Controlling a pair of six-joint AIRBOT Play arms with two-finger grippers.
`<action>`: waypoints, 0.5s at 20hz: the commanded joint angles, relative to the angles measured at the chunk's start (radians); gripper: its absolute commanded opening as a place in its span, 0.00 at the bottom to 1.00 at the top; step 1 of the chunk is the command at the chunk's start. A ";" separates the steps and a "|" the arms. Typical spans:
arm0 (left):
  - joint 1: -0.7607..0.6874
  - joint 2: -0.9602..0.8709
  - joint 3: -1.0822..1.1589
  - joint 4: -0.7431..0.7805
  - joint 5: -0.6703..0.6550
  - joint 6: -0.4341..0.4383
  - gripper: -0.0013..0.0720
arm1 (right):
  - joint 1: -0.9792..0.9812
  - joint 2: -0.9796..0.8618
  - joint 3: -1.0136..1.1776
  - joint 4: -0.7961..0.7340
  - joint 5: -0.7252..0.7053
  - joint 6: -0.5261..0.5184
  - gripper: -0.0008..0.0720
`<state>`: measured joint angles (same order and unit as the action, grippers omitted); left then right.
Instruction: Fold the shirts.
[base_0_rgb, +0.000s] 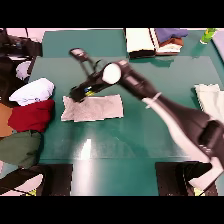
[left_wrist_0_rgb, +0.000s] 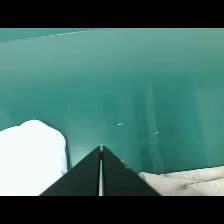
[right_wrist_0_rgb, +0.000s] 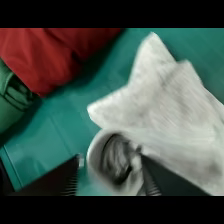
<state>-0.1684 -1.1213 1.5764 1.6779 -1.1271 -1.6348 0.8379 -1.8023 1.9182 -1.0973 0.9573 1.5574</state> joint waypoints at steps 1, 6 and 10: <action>0.021 0.039 0.001 0.028 -0.049 0.005 0.05 | 0.053 -0.138 0.140 0.000 -0.025 -0.029 0.66; 0.021 0.039 0.001 0.012 -0.106 0.017 0.05 | -0.113 0.053 -0.101 -0.203 0.112 0.035 0.60; 0.021 0.039 -0.001 -0.071 -0.107 0.020 0.05 | -0.312 0.240 -0.433 -0.255 0.217 0.121 0.67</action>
<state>-0.1490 -1.0836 1.5757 1.6642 -1.2255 -1.6176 0.6437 -1.6699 1.6768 -1.2968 1.0924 1.6192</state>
